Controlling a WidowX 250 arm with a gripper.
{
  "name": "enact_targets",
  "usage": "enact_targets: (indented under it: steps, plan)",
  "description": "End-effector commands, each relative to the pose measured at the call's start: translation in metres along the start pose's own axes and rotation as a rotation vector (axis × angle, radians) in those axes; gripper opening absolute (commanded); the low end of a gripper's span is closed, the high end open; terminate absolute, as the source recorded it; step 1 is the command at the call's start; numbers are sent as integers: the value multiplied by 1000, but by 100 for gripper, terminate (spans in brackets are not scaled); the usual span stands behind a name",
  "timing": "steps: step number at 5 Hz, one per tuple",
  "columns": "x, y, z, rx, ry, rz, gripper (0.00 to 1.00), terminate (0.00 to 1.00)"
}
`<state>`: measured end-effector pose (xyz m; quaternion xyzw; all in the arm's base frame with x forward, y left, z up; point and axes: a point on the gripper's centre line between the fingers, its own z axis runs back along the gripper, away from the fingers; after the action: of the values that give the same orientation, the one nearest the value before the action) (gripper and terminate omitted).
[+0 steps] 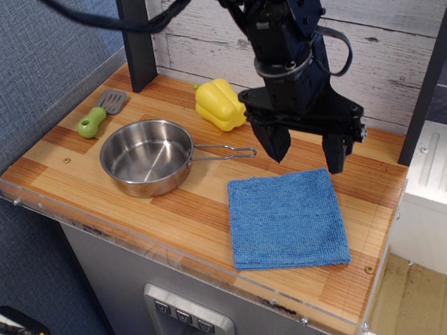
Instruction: Place the blue cloth to the right of the yellow pepper.
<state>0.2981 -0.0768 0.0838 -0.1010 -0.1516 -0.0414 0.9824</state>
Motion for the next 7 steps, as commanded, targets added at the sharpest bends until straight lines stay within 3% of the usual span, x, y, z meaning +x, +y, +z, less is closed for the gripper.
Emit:
enact_targets:
  steps: [1, 2, 4, 5, 6, 7]
  plan:
    - [-25, 15, -12, 47, 44, 88, 100, 0]
    - [-31, 28, -29, 91, 122, 156, 100, 0]
    - [-30, 38, -50, 135, 165, 189, 100, 0]
    - [-25, 37, -54, 155, 153, 185, 100, 0]
    - [-13, 34, -61, 229, 29, 195, 100, 0]
    - [13, 39, -67, 252, -17, 221, 100, 0]
